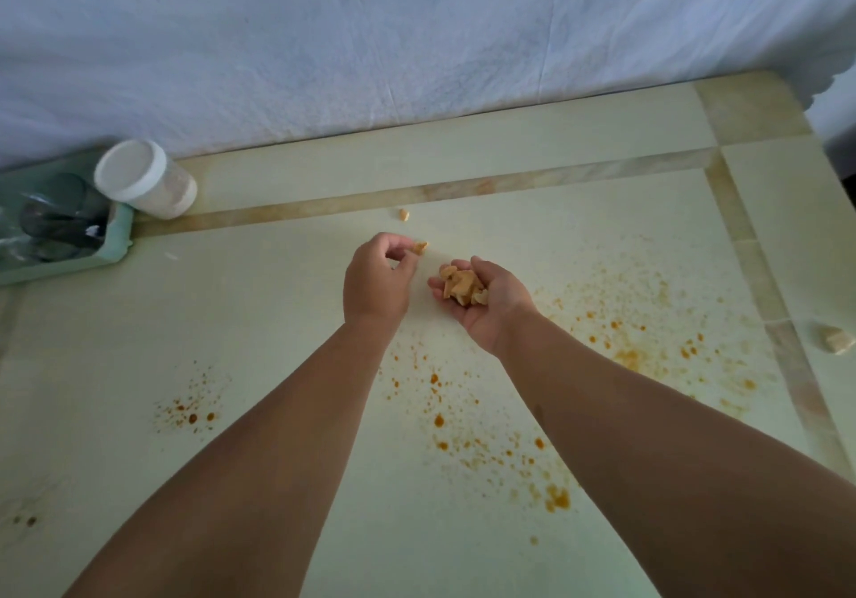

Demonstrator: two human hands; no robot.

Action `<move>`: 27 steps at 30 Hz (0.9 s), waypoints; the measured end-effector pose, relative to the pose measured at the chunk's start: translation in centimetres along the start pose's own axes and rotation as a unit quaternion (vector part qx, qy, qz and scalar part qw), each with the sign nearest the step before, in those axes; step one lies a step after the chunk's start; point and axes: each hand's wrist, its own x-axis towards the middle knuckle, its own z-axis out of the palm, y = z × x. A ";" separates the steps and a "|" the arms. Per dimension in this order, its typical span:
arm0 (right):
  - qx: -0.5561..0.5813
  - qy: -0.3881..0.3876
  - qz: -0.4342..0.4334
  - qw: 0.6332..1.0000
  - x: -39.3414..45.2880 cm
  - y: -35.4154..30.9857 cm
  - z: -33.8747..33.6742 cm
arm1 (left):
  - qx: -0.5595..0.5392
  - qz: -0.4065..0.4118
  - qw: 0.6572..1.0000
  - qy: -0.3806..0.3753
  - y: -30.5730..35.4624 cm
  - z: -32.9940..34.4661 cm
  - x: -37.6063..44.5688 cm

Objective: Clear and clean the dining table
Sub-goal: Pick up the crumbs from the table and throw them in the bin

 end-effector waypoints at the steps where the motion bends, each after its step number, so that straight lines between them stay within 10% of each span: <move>1: -0.001 0.002 -0.001 1.000 0.1 0.2 -0.1 | 0.021 0.001 1.000 -0.001 -0.2 0.0 0.4; 13: -0.013 0.062 -0.014 0.998 1.3 0.5 0.8 | 0.134 0.088 0.985 -0.068 -0.6 2.0 2.4; 27: -0.015 0.058 -0.026 0.998 0.7 0.6 0.7 | 0.083 -0.018 0.992 -0.095 0.3 0.9 2.1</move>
